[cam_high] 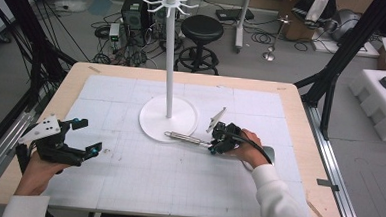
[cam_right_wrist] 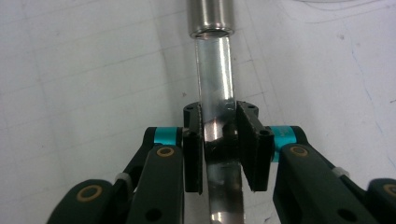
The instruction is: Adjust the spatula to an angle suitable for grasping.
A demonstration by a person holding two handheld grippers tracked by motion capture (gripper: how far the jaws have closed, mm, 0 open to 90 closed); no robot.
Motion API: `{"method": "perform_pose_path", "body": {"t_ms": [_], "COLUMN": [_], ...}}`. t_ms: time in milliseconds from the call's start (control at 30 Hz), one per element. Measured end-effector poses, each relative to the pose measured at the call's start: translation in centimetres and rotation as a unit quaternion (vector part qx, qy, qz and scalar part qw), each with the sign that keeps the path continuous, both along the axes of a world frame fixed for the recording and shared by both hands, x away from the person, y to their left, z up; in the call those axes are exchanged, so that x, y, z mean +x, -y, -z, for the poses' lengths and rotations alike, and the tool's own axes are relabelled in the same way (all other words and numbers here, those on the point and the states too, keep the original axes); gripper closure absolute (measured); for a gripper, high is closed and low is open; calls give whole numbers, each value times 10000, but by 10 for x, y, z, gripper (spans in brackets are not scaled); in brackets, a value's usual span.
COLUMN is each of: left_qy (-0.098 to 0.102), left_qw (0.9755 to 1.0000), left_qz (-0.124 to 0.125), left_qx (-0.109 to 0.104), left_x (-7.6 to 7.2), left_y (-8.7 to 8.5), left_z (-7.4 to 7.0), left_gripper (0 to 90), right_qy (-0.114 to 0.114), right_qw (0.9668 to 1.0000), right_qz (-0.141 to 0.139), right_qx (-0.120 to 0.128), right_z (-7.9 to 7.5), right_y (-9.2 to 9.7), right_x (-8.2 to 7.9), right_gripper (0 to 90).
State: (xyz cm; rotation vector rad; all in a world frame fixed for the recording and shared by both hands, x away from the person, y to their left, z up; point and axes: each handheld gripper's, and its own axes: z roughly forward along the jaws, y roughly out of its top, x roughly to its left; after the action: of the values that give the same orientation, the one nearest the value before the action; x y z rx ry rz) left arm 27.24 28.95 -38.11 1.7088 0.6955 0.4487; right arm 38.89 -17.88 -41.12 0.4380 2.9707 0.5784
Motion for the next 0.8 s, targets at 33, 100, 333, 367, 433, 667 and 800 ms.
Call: {"method": "perform_pose_path", "body": {"t_ms": [33, 100, 333, 367, 433, 667, 800], "left_qy": [-1, -27, -53, -55, -60, -33, -35], "left_qw": [10000, 10000, 10000, 10000, 10000, 10000, 10000], "left_qz": [6, -8, -8, -14, -21, -51, -39], "left_qx": [-5, 3, 39, 65, 27, 9, 33], "left_x": [0, 1, 3, 3, 3, 2, 2], "left_y": [0, 1, 2, 2, 2, 0, 1], "left_z": [0, 1, 2, 2, 2, 1, 1], "left_gripper": [17, 17, 17, 17, 17, 17, 17], "right_qy": [-22, -195, -190, -213, -266, -184, -171], "right_qw": [10000, 9996, 9997, 9996, 9990, 9980, 9962], "right_qz": [16, 177, 66, 87, 126, 96, 94], "right_qx": [5, 142, 142, 182, 348, 595, 850], "right_z": [0, 1, -3, -4, -8, -18, -25], "right_y": [0, 3, 4, 4, 7, 11, 14], "right_x": [1, 3, 1, 1, 0, -3, -7], "right_gripper": [741, 742, 743, 744, 744, 744, 745]}}
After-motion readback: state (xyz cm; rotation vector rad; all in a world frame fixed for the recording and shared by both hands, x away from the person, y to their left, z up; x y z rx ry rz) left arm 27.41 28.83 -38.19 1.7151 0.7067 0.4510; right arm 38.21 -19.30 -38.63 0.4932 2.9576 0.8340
